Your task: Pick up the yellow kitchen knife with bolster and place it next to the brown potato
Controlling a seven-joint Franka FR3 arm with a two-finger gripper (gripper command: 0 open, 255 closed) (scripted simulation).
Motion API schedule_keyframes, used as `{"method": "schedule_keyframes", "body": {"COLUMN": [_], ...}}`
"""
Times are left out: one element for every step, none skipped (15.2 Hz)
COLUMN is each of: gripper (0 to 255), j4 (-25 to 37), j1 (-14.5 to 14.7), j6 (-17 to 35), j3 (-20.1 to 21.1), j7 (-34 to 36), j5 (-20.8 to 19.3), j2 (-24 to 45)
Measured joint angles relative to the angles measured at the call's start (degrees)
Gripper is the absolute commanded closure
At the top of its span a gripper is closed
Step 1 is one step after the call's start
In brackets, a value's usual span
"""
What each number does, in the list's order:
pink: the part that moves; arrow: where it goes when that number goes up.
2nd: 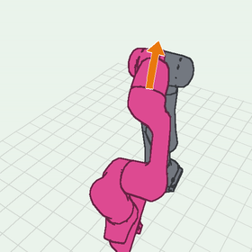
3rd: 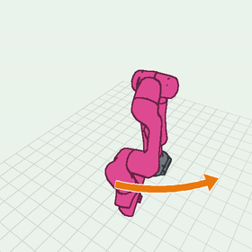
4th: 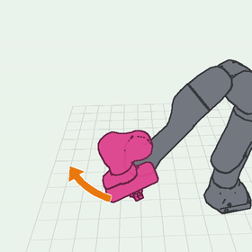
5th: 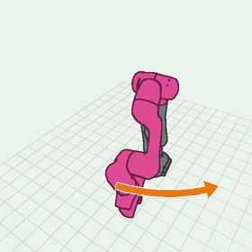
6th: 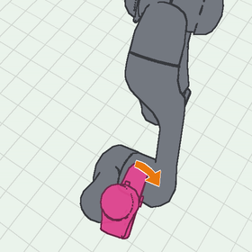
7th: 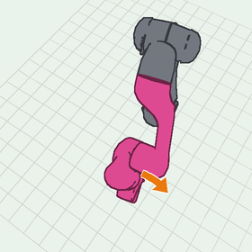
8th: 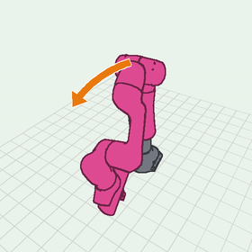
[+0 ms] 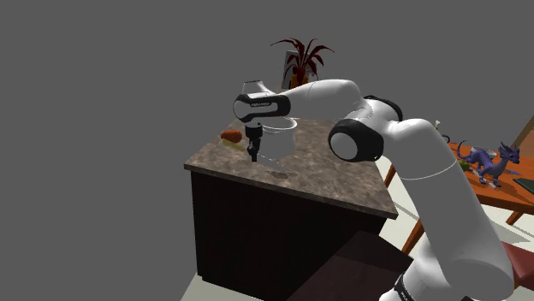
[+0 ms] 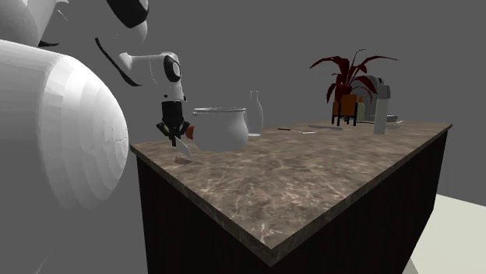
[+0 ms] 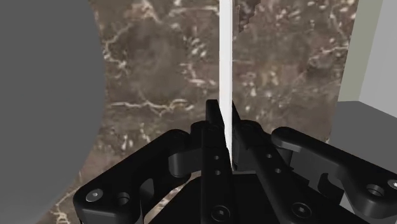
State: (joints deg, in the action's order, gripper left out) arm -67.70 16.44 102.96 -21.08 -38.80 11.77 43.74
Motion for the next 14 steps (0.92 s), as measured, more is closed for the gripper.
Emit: {"method": "schedule_keyframes", "body": {"gripper": [255, 255, 255, 255, 255, 0, 0, 0, 0, 0, 0, 0, 0, 0], "j4": [-0.1, -0.1, -0.2, -0.2, -0.2, -0.2, -0.2, -0.2, -0.2, -0.2, -0.2, -0.2, 0.9, 2.4], "j1": [0.0, 0.0, 0.0, 0.0, 0.0, 0.0, 0.0, 0.0, 0.0, 0.0, 0.0, 0.0, -0.2, -0.3], "j6": [0.1, 0.2, 0.2, 0.2, 0.2, 0.2, 0.2, 0.2, 0.2, 0.2, 0.2, 0.2, -0.6, -2.1], "j3": [0.0, 0.0, 0.0, 0.0, 0.0, 0.0, 0.0, 0.0, 0.0, 0.0, 0.0, 0.0, 0.0, 0.0], "j7": [0.0, 0.0, 0.0, 0.0, 0.0, 0.0, 0.0, 0.0, 0.0, 0.0, 0.0, 0.0, 0.0, 0.2], "j5": [0.0, 0.0, 0.0, 0.0, 0.0, 0.0, 0.0, 0.0, 0.0, 0.0, 0.0, 0.0, 0.0, -0.1], "j2": [0.0, 0.0, 0.1, 0.1, 0.1, 0.1, 0.1, 0.1, 0.1, 0.1, 0.1, 0.1, 0.3, 0.2]}}
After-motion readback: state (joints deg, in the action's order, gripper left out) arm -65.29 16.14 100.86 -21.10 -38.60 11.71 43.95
